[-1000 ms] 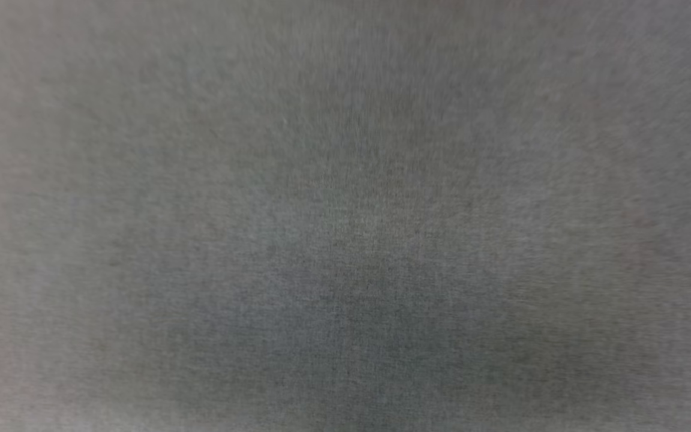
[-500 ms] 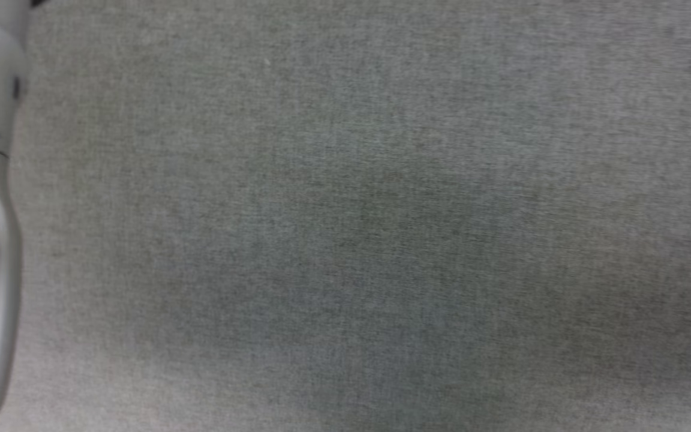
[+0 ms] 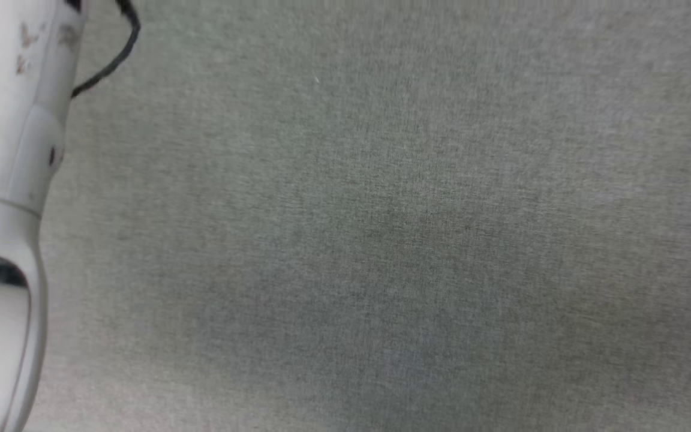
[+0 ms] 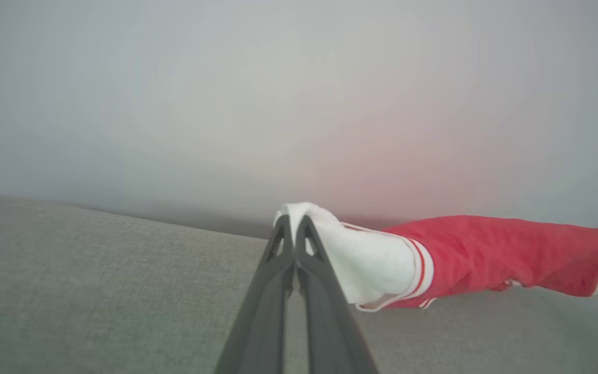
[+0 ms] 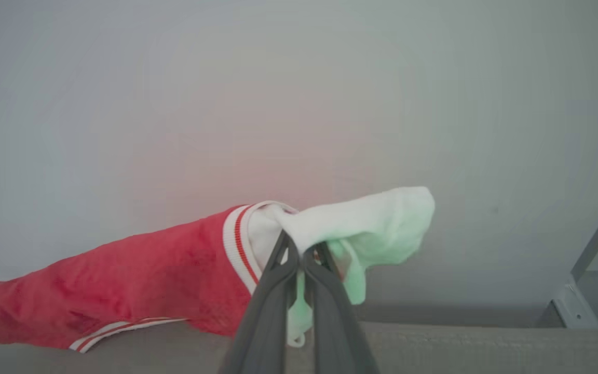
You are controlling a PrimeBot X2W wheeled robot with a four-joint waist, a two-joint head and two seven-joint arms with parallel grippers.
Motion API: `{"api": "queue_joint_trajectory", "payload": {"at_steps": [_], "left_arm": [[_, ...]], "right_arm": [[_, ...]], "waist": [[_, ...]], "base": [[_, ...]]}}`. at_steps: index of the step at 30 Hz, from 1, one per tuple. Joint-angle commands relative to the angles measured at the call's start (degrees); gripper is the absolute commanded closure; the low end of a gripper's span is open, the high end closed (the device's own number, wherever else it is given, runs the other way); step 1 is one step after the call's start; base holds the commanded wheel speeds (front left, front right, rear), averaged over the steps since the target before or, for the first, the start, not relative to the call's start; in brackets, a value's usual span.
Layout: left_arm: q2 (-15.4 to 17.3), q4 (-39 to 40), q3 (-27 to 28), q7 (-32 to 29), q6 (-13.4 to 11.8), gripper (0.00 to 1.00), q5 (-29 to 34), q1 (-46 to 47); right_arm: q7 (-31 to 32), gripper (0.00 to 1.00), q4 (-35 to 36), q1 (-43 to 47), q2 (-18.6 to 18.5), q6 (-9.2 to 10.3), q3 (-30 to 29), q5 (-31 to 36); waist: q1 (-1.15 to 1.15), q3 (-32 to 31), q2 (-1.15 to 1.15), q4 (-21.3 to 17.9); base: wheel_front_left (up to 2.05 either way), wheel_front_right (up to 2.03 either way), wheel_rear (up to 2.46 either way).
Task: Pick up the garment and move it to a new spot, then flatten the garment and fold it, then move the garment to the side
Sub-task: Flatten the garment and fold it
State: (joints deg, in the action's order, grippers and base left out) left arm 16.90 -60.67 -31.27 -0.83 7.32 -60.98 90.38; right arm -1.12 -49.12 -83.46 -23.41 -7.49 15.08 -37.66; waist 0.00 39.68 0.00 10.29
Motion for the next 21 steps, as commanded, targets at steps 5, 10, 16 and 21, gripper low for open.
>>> {"api": "queue_joint_trajectory", "payload": {"at_steps": [5, 10, 16, 21], "left_arm": [[2.7, 2.2, -1.6, -4.0, 0.2, 1.0, -1.7, -7.7], [5.4, 7.5, -3.6, -7.6, 0.2, 1.0, -3.5, -18.3], [9.5, 17.0, -4.4, -10.3, -1.6, 1.0, -5.8, -32.5], [15.4, 30.1, -4.0, -12.3, -7.4, 1.0, -7.9, -46.0]], "right_arm": [[8.4, 1.0, 9.2, 12.8, -3.9, 0.0, 1.0, -10.6], [14.3, 1.0, 17.7, 27.9, -6.9, 0.0, -0.4, -16.8], [18.1, 1.0, 26.5, 46.2, -8.3, 0.0, -4.8, -20.3], [23.3, 1.0, 33.2, 59.2, -8.1, 0.0, -8.8, -21.3]], "waist": [[0.0, -11.4, 0.0, -0.4], [0.0, -18.4, 0.0, -1.1], [0.0, -25.4, 0.0, -1.5], [0.0, -29.9, 0.0, -1.9]], "base": [[0.0, 0.0, 0.0], [0.0, 0.0, 0.0], [0.0, 0.0, 0.0], [0.0, 0.0, 0.0]]}}
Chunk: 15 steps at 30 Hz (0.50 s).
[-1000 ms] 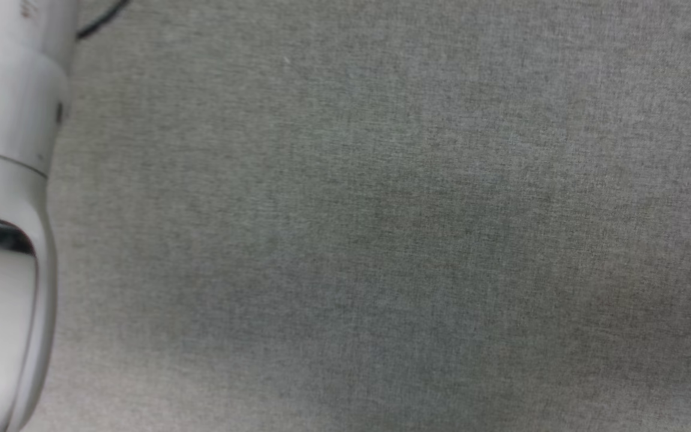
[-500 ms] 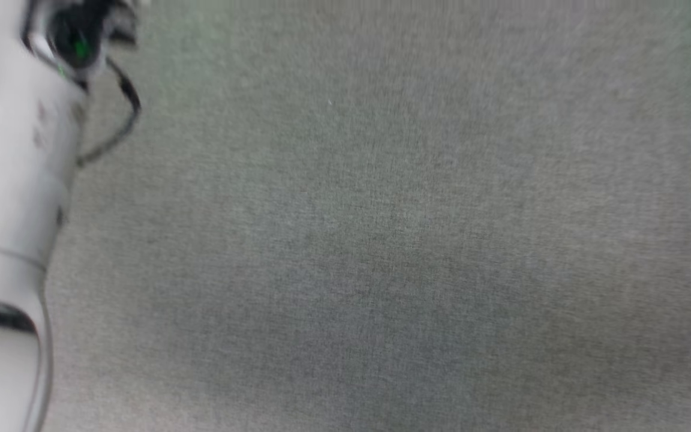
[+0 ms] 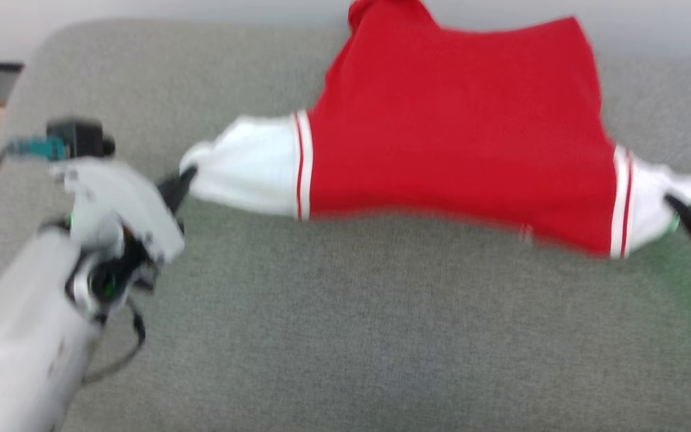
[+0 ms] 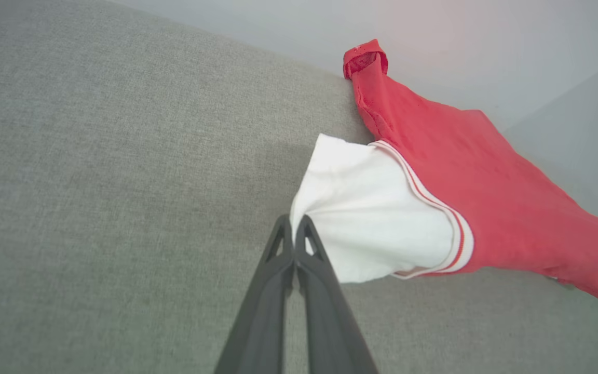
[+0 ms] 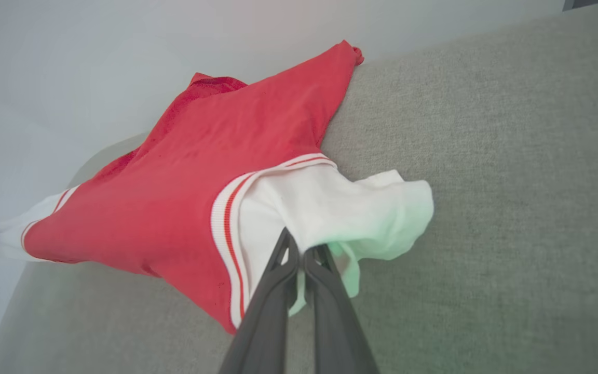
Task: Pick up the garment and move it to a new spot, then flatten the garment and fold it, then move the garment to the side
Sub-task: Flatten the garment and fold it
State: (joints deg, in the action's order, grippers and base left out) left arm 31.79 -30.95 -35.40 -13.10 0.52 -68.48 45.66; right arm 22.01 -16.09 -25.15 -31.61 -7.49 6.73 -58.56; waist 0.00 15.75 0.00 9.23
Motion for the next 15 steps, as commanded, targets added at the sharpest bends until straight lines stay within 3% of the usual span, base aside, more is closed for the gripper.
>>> {"api": "queue_joint_trajectory", "payload": {"at_steps": [1, 3, 4, 11, 15], "left_arm": [[1.7, 3.9, 0.2, -0.6, -2.2, 1.0, -1.0, -4.3], [4.2, 11.3, 0.3, -1.7, -5.9, 1.0, -2.2, -10.2], [4.2, 11.3, 0.3, -1.7, -5.9, 1.0, -2.2, -10.2], [12.1, 34.2, 2.8, -1.0, -18.0, 1.0, -6.8, -30.0], [14.3, 42.0, 4.2, 1.2, -22.3, 1.0, -8.8, -38.5]], "right_arm": [[1.3, 1.0, 1.2, 3.3, 0.3, 0.0, -1.5, -0.3], [3.8, 1.0, 4.2, 7.7, 0.0, 0.0, -2.6, 0.4], [3.8, 1.0, 4.2, 7.7, 0.0, 0.0, -2.6, 0.4], [12.1, 1.0, 11.7, 21.7, 2.5, 0.0, -8.7, 1.9], [16.7, 1.0, 16.1, 27.5, 4.3, 0.0, -11.7, 3.5]], "waist": [[0.0, -6.8, 0.0, -0.8], [0.0, -8.1, 0.0, -0.7], [0.0, -8.1, 0.0, -0.7], [0.0, -10.7, 0.0, 0.2], [0.0, -11.1, 0.0, 0.3]], "base": [[0.0, 0.0, 0.0], [0.0, 0.0, 0.0], [0.0, 0.0, 0.0], [0.0, 0.0, 0.0], [0.0, 0.0, 0.0]]}}
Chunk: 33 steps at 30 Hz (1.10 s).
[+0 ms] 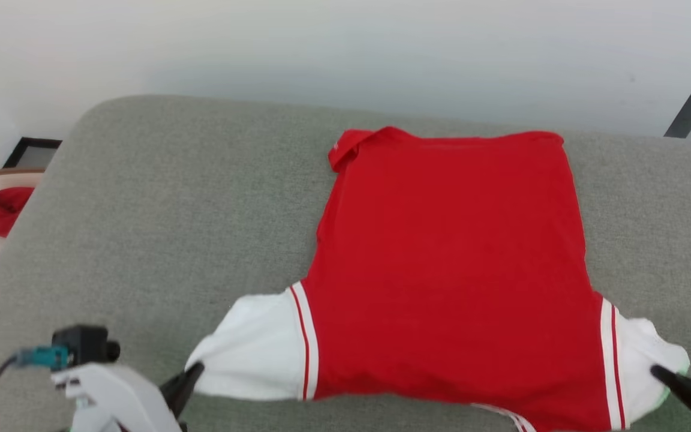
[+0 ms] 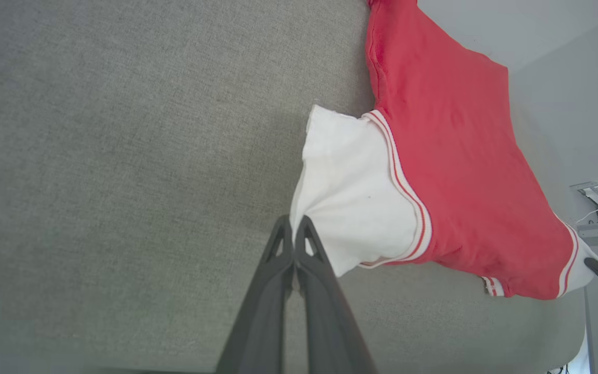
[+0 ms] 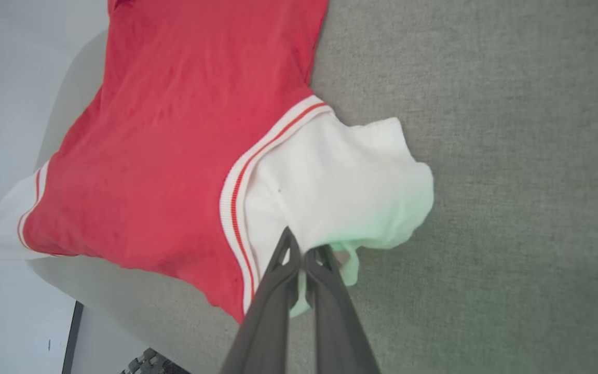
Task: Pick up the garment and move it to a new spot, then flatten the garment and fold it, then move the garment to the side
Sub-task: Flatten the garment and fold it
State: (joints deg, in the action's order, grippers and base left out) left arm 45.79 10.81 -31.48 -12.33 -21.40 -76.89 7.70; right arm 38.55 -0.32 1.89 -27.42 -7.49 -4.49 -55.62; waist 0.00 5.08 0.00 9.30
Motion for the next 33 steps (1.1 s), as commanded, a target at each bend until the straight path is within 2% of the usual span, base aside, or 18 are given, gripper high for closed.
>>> {"api": "queue_joint_trajectory", "payload": {"at_steps": [1, 5, 12, 21, 23, 24, 25, 26, 33], "left_arm": [[0.6, 1.7, 0.6, 1.2, -1.2, 1.0, -0.4, -2.3], [1.4, 6.5, 0.5, 3.0, -4.0, 1.0, -0.4, -7.6], [2.2, 10.6, 0.2, 5.4, -7.5, 1.0, -0.2, -14.3], [0.3, 10.6, -0.8, 7.2, -7.1, 1.0, 0.1, -16.5], [0.3, 10.4, -1.2, 7.3, -6.7, 1.0, 0.8, -15.9], [0.2, 10.3, -1.3, 7.4, -6.5, 1.0, 1.0, -15.4], [0.0, 10.1, -1.4, 7.5, -6.3, 1.0, 1.2, -15.1], [-0.2, 10.1, -1.6, 7.6, -6.0, 1.0, 1.6, -14.8], [-1.6, 9.1, -2.2, 8.7, -4.8, 1.0, 3.5, -12.5]], "right_arm": [[1.1, 1.0, 1.4, 1.5, 0.5, 0.0, -1.2, 1.1], [4.2, 1.0, 4.3, 5.3, 2.4, 0.0, -3.5, 2.7], [10.7, 1.0, 9.2, 11.1, 3.8, 0.0, -5.4, 3.9], [12.1, 1.0, 12.0, 11.5, 4.4, 0.0, -5.4, 6.2], [11.4, 0.62, 12.0, 10.8, 4.2, 0.0, -5.0, 7.3], [11.4, 0.54, 12.0, 10.5, 3.8, 0.0, -4.5, 8.0], [11.2, 0.09, 12.1, 10.1, 3.5, 0.0, -4.2, 8.5], [11.2, 0.0, 12.2, 9.7, 3.4, 0.0, -4.0, 8.8], [11.7, 0.0, 15.2, 7.2, 1.9, 0.0, -4.5, 10.4]], "waist": [[0.0, -0.4, 0.0, 0.3], [0.0, -0.5, 0.0, 0.2], [0.0, -0.5, 0.0, -0.1], [0.0, 0.1, 0.0, -0.8], [0.0, 0.3, 0.0, -0.9], [0.0, 0.4, 0.0, -0.9], [0.0, 0.5, 0.0, -0.9], [0.0, 0.6, 0.0, -0.9], [0.0, 1.7, 0.0, -0.4]], "base": [[0.0, 0.0, 0.0], [0.0, 0.0, 0.0], [0.0, 0.0, 0.0], [0.0, 0.0, 0.0], [0.0, 0.0, 0.0], [0.0, 0.0, 0.0], [0.0, 0.0, 0.0], [0.0, 0.0, 0.0], [0.0, 0.0, 0.0]]}}
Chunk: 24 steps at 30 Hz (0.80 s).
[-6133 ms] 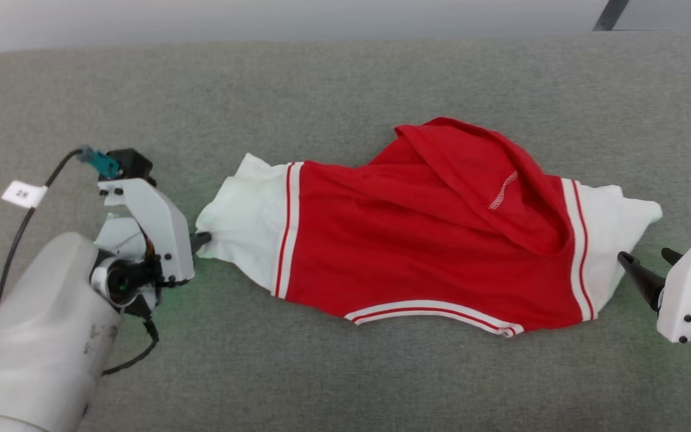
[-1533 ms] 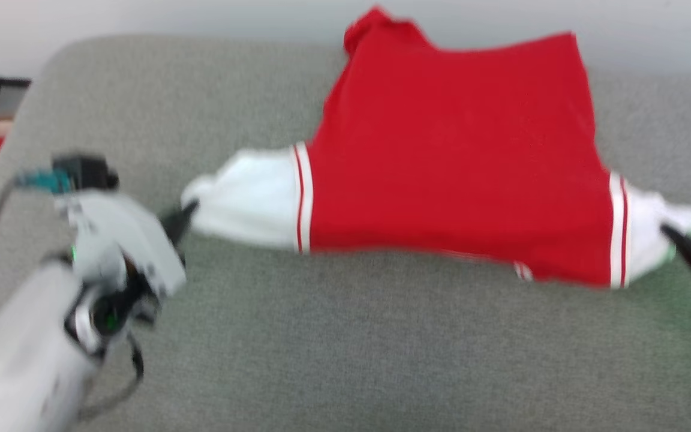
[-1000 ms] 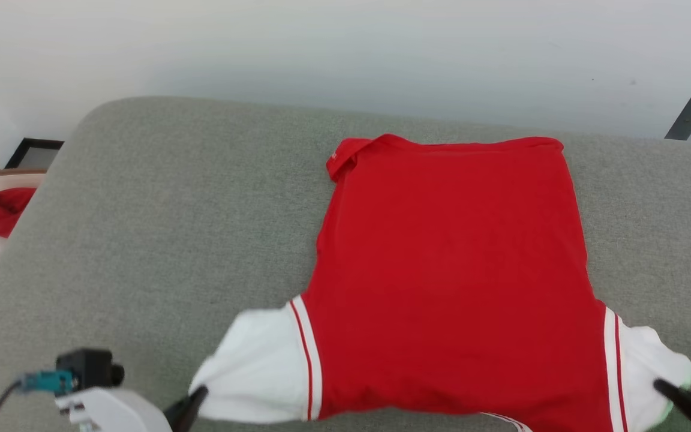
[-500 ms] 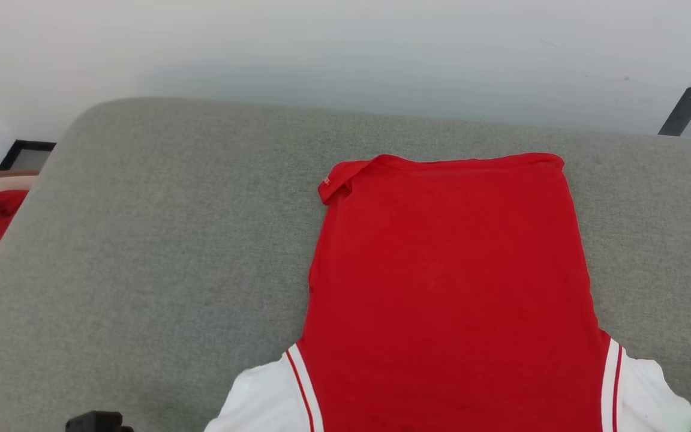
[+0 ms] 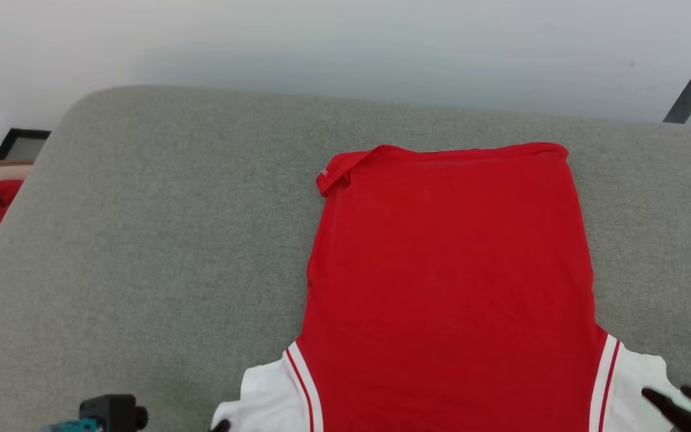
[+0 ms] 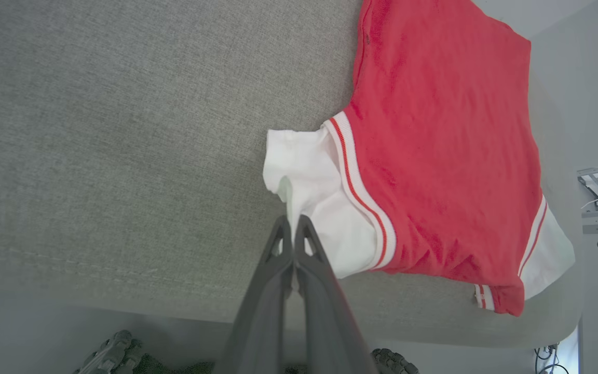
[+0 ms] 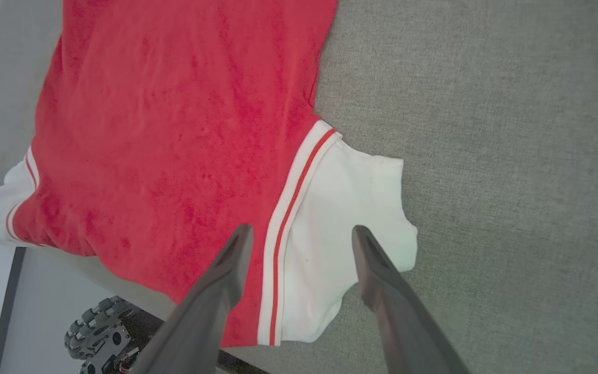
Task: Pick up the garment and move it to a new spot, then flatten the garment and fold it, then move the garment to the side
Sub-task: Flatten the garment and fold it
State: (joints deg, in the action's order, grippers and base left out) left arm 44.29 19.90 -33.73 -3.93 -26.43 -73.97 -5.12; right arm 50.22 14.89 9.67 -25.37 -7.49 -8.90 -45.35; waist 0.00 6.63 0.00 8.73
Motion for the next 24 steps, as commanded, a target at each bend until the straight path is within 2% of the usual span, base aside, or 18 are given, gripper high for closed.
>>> {"api": "queue_joint_trajectory", "payload": {"at_steps": [1, 6, 9, 17, 24], "left_arm": [[-0.4, 0.0, -0.1, 0.2, 0.4, 1.0, 0.8, 0.6], [-1.7, -0.4, -1.1, 0.4, 1.4, 1.0, 1.9, 3.1], [-2.8, -0.9, -1.9, 0.1, 2.3, 1.0, 2.8, 5.0], [-6.3, -3.2, -5.1, -1.0, 5.0, 1.0, 5.5, 10.7], [-9.9, -6.1, -7.6, -1.3, 7.8, 1.0, 7.1, 14.6]], "right_arm": [[0.1, 0.0, 0.6, -1.3, -0.2, 0.0, -0.3, 0.1], [-0.9, 0.0, 2.4, -8.6, -1.0, 0.0, -2.3, 2.8], [-3.0, 0.0, -0.1, -15.4, -2.4, 0.0, -1.2, 6.0], [-6.4, 0.0, -14.6, -33.3, -5.6, 0.0, 5.7, 10.6], [-6.9, 0.0, -28.8, -44.9, -8.6, 0.0, 10.5, 12.4]], "waist": [[0.0, 0.4, 0.0, 0.3], [0.0, 2.1, 0.0, 1.0], [0.0, 3.3, 0.0, 1.8], [0.0, 6.5, 0.0, 6.0], [0.0, 9.5, 0.0, 10.7]], "base": [[0.0, 0.0, 0.0], [0.0, 0.0, 0.0], [0.0, 0.0, 0.0], [0.0, 0.0, 0.0], [0.0, 0.0, 0.0]]}}
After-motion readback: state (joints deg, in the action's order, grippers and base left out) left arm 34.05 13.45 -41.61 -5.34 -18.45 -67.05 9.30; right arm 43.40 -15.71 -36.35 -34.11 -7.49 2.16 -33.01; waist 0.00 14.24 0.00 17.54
